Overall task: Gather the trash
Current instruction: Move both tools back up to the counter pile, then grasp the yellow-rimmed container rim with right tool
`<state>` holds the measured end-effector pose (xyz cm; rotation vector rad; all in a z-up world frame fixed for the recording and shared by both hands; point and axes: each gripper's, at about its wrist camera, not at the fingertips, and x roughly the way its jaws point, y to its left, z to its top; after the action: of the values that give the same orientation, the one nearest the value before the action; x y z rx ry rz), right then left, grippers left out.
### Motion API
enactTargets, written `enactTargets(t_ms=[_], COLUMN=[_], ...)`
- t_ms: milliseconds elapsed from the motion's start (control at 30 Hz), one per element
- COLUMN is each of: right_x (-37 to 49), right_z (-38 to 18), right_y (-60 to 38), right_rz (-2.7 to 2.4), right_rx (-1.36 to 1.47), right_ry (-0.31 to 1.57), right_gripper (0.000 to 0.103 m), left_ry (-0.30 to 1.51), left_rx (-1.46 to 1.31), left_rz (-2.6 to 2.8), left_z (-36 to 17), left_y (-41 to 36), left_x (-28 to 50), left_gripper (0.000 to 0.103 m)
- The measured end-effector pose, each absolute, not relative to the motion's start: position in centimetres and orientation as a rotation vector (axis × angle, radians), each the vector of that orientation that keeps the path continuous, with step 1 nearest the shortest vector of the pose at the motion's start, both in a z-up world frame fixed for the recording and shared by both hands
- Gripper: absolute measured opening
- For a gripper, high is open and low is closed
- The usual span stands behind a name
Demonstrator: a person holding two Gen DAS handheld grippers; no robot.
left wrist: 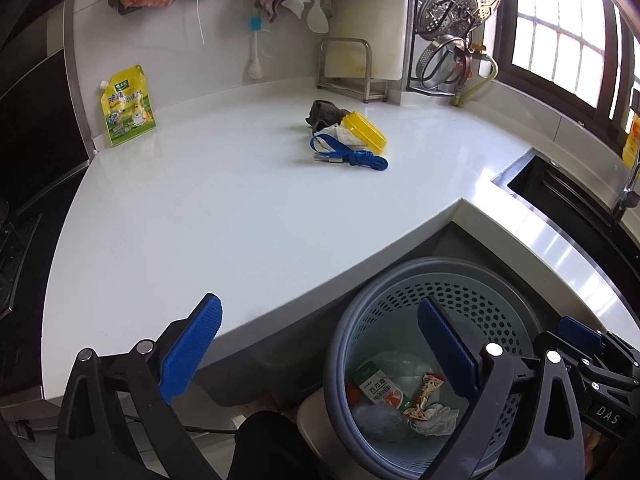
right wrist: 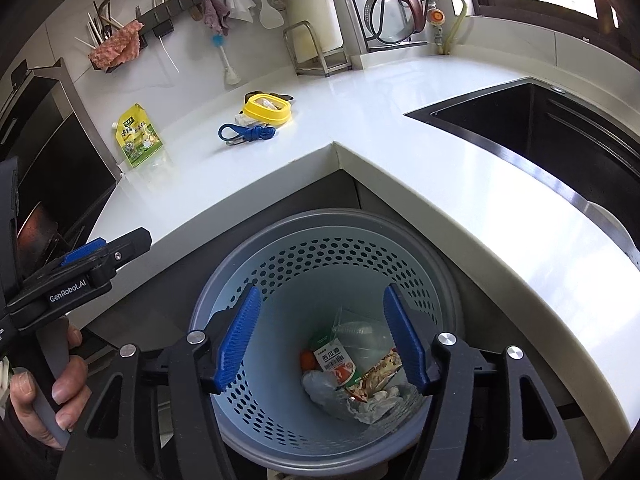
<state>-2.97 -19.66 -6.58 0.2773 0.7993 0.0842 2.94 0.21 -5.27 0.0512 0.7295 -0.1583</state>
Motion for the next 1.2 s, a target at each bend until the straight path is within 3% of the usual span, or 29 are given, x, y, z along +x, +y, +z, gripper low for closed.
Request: enactTargets(t_ms=[500,800,1200], right_x=[6.5,13.4,22.2], right_z=[-2.7,-1.5,-2.5], right_y=[-18.4,-17.0,-14.1], right_rz=[0.116,0.133,0.185], right_rx=[0.212,0.198,0.186], right_ry=[0.748,0.721,0.772], right_gripper=[0.066,0.08,0.08], left_ry=[0.669,0.665,0.685], left_rx=[-0.023,-0.032,-0.049], left_rz=[-0.081,-0.056,-0.053], left_z=[-2.2,-1.9,-2.8], left_y=[3.3,4.1,4.9], left_x=[8.9,13.7,16.8], left_gripper=[0.097,0.097,0.097])
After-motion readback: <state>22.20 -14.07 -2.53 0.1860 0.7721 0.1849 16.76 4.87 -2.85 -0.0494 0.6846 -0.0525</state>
